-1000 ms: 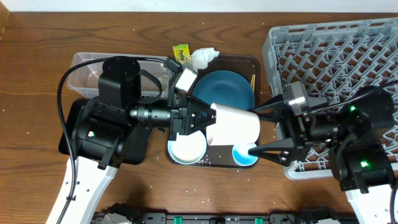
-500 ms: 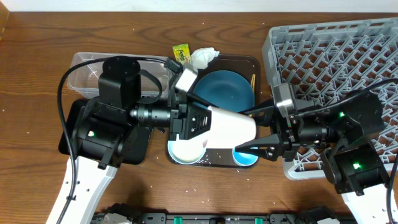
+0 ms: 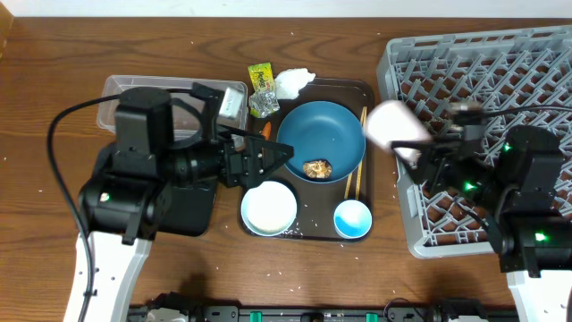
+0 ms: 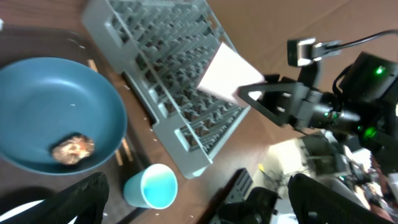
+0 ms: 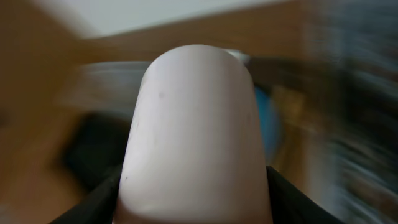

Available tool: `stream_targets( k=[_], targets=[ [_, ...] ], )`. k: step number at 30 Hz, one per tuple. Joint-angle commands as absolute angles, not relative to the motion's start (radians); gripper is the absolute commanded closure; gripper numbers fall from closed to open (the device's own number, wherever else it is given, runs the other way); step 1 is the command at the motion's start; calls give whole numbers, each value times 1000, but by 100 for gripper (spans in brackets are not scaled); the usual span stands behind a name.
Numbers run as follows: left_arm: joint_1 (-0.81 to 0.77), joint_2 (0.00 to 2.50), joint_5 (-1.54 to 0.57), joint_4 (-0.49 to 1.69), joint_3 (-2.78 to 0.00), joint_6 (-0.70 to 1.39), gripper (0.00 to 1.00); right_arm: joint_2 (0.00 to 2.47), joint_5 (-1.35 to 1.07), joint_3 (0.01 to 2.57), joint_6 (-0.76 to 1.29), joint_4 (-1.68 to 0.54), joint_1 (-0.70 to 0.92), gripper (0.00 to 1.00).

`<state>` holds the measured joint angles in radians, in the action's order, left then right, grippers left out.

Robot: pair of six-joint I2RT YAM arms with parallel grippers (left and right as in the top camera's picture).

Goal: Sort waste into correct bins and load items into the dishwasher rack
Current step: 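Carry the pink cup with the right gripper into the dish rack, then grasp the light-blue cup with the left gripper and lift it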

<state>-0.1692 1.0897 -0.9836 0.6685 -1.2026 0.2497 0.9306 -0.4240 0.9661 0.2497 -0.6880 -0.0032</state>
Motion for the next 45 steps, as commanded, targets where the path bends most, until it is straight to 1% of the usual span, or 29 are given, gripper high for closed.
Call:
stream_targets(
  k=[1, 5, 7, 10, 13, 18, 22, 25, 27, 32, 33, 35, 36, 38, 40, 42, 45],
  targets=[
    [-162, 1061, -947, 680, -1215, 209, 7, 915, 67, 1003, 247, -730, -43, 52],
    [-162, 1061, -948, 685, -1215, 209, 7, 925, 198, 1002, 259, -773, -102, 51],
    [-162, 1061, -947, 696, -1215, 209, 7, 938, 249, 1003, 298, -781, -150, 50],
    [-162, 1061, -948, 711, -1215, 205, 7, 970, 257, 1003, 356, -782, -244, 43],
    [-162, 1061, -947, 727, -1215, 190, 7, 1003, 246, 1002, 409, -786, -343, 44],
    [-162, 1062, -947, 755, -1215, 170, 7, 1079, 138, 1003, 456, -768, -508, 44],
    [-162, 1063, -946, 759, -1215, 168, 7, 1170, -2, 1003, 469, -743, -621, 44],
    [-162, 1063, -946, 759, -1215, 168, 7, 1239, -72, 1003, 495, -736, -679, 39],
    [-162, 1063, -946, 759, -1215, 168, 7, 1283, -124, 1002, 505, -722, -705, 40],
    [-162, 1064, -944, 759, -1215, 168, 7, 1349, -242, 1003, 505, -711, -736, 39],
    [-163, 1064, -944, 760, -1215, 168, 7, 1348, -246, 1003, 506, -720, -740, 36],
    [-165, 1062, -942, 771, -1215, 164, 7, 1335, -248, 1010, 517, -733, -747, 14],
    [-172, 1060, -933, 780, -1215, 149, 7, 1325, -249, 1019, 522, -746, -750, 8],
    [-198, 1049, -864, 802, -1215, 130, 7, 1292, -291, 1048, 522, -777, -753, 7],
    [-245, 1037, -733, 830, -1215, 131, 7, 1255, -356, 1077, 502, -804, -751, 7],
    [-311, 1034, -588, 856, -1215, 131, 7, 1206, -454, 1106, 468, -826, -742, 9],
    [-424, 1055, -425, 871, -1210, 133, 7, 1132, -511, 1118, 445, -846, -709, 9]
  ],
)
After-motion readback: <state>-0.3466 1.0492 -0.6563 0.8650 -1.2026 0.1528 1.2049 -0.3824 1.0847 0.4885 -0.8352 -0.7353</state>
